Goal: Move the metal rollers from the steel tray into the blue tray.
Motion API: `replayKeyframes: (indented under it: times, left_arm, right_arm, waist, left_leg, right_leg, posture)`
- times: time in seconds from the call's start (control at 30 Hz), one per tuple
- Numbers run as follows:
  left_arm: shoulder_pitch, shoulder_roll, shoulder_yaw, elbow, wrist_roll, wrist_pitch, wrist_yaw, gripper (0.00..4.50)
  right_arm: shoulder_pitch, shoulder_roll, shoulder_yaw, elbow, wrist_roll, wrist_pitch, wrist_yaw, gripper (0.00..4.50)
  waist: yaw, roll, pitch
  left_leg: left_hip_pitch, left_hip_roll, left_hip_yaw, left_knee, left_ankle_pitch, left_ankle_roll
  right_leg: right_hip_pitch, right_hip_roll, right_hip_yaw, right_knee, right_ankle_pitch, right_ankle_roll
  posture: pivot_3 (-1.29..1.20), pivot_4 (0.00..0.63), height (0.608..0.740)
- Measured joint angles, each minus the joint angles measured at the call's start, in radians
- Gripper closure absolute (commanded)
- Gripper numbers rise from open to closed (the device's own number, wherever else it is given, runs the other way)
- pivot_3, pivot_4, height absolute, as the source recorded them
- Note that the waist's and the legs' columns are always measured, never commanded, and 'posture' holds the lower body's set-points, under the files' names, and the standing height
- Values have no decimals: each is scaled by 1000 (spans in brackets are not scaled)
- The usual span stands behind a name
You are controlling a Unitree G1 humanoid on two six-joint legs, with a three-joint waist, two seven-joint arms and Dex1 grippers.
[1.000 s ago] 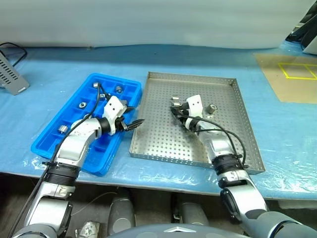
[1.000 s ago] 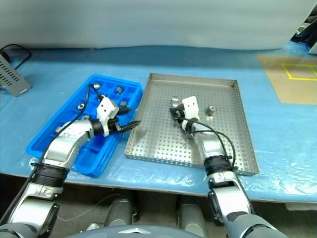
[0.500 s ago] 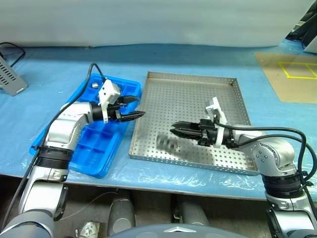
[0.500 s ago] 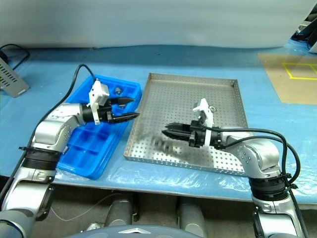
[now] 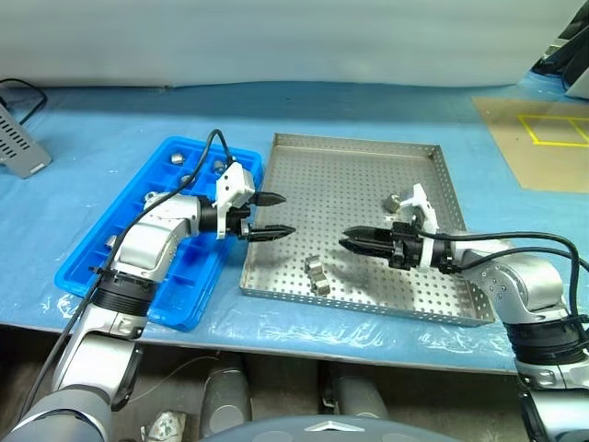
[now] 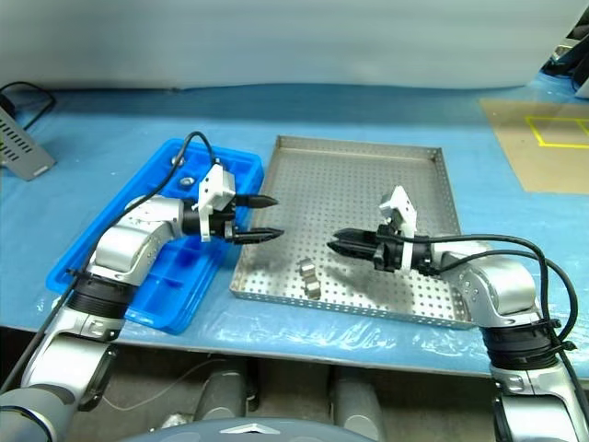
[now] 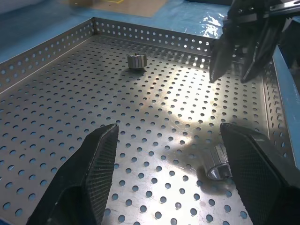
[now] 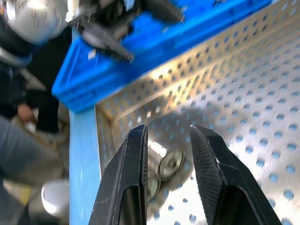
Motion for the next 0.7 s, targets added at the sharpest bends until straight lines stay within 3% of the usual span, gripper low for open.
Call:
replayKeyframes:
  times: [0.07, 0.23, 0.5, 0.7]
  left_arm:
    - [0, -1, 0, 7, 5, -3, 8, 805]
    - [7, -6, 1, 9, 10, -13, 28, 805]
    - [35, -10, 1, -11, 11, -10, 62, 805]
    - [53, -10, 2, -12, 11, -10, 92, 805]
  right_arm:
    - [2, -13, 49, -1, -63, -77, 26, 2514]
    - [-13, 13, 183, 85, -236, -275, 66, 874]
    - [-170, 94, 375, 133, -449, -441, 98, 874]
    - [-305, -46, 371, 119, -461, -500, 276, 874]
  waist:
    - [-1, 0, 0]
    - [-3, 0, 0]
    - [-4, 0, 0]
    - [5, 0, 0]
  left_leg:
    - [0, 0, 0, 1, 0, 0]
    - [1, 0, 0, 3, 0, 0]
    - [0, 1, 0, 5, 0, 0]
    - [0, 1, -1, 14, -3, 5]
  right_leg:
    - [0, 0, 0, 1, 0, 0]
    - [1, 0, 0, 3, 0, 0]
    - [-1, 0, 0, 6, 0, 0]
    - [4, -1, 0, 8, 0, 0]
  posture:
    - [-210, 150, 740]
    - [-191, 150, 740]
    - [-172, 150, 740]
    - [-155, 150, 740]
